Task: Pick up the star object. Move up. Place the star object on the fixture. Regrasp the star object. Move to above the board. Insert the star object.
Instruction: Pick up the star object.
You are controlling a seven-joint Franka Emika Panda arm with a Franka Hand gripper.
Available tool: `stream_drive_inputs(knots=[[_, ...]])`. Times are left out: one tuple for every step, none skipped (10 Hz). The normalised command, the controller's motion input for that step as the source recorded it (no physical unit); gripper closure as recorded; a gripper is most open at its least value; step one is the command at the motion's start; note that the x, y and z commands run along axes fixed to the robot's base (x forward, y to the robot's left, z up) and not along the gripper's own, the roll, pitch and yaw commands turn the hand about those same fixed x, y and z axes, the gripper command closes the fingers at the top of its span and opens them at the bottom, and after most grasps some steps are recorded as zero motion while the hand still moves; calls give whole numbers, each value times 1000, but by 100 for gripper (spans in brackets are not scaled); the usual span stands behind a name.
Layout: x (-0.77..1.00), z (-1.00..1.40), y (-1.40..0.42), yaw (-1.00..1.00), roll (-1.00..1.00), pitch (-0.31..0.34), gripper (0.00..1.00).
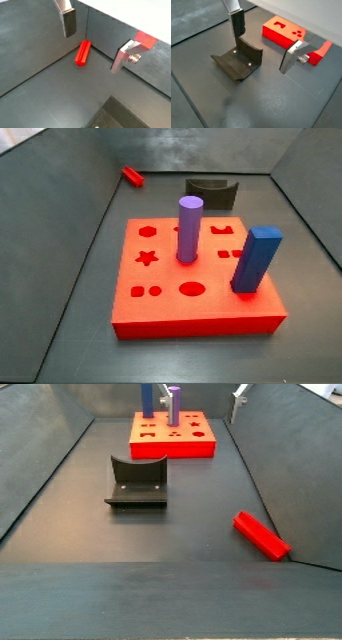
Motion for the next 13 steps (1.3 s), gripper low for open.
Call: stream_drive_inputs(knots=[[0,0,-17,0,39,0,0],[-114,-109,0,114,-146,-79,0],[0,0,0,0,0,-11,0],[6,-460,417,266,-184,-47,0],[-234,-486,683,351,34,-81,0],[-420,-840,631,543,-23,-203,0],[-217,-854,506,691,-46,-134,0],[-66,-1000,326,703,0,-49,0],[0,-1000,263,706,0,-11,0],[0,-1000,206,629,0,-24,0],[0,-1000,83,500,9,-23,0],[0,-1000,51,463,9,-17,0],[-3,-1000,37,411,11,-17,0]])
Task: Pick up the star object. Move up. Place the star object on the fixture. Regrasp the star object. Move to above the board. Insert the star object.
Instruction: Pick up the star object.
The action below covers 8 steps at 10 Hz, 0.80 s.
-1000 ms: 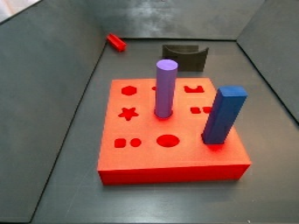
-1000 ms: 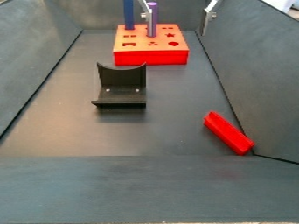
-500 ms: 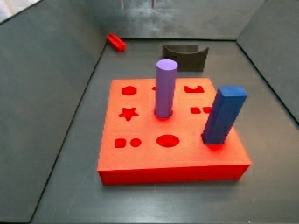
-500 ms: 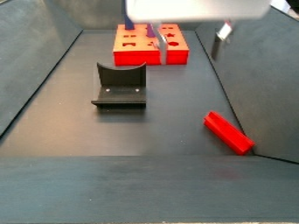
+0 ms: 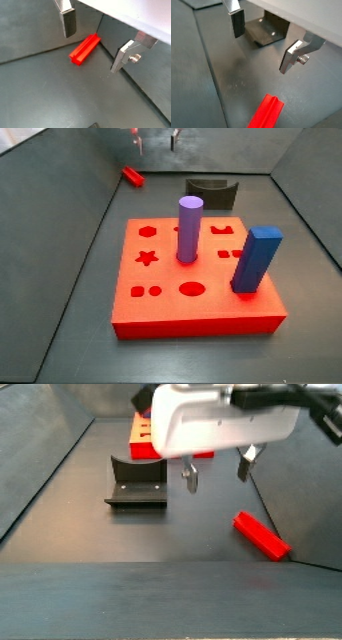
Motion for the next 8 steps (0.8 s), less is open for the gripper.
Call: stream_drive_inputs(knots=[[-149,-1000,109,257,47,-40,0],[-266,-1000,211,231,104,-71,0],[-443,-1000,283,203,129,-83,0],[-637,-834,223,177,97,-247,0],[-757,-883,83,29,56,-211,0],[-757,-957,0,0,63,-146,0],[-649,-1000,-26,0,54,-107,0],[-434,-1000,-60,0,67,-70,0]])
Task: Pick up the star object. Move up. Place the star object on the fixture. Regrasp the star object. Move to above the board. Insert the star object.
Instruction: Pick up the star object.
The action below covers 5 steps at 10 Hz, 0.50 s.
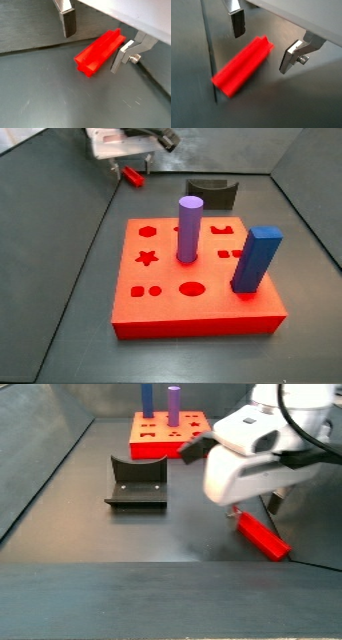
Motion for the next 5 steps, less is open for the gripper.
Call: stream_drive_inputs(knots=[[-63,-1000,60,83,14,-9,0],[0,-1000,169,249,0,-19,0],[0,-1000,217,366,0,-24,0],[86,-1000,234,409,0,-21,0],[180,-1000,237,363,0,-13,0]])
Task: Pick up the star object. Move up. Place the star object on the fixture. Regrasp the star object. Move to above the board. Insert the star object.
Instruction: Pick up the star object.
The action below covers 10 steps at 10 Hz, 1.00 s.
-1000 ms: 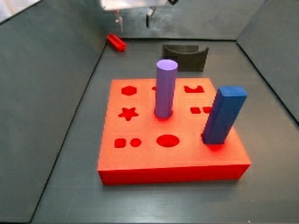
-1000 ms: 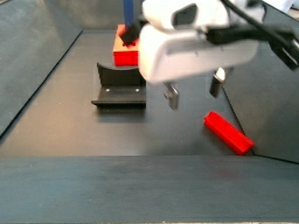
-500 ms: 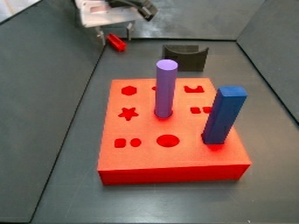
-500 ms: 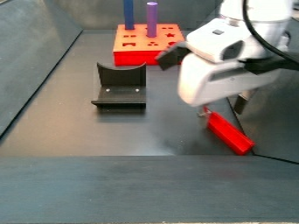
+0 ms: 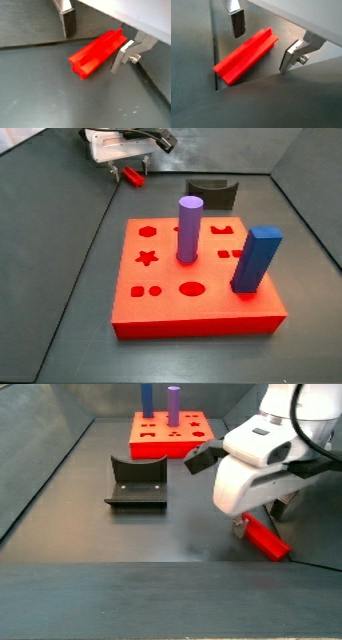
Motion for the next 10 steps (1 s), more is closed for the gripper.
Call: stream_drive_inputs(knots=[[360,-1000,149,294,0,0,0],[474,-1000,66,226,0,0,0],[597,-1000,0,157,0,0,0],[463,-1000,-94,46,0,0,0],[31,0,-86,0,94,57,0],[0,0,0,0,0,9,0],[-37,0,0,0,0,-34,0],[0,0,0,0,0,0,100],[0,0,0,0,0,0,100],[0,0,0,0,0,0,100]])
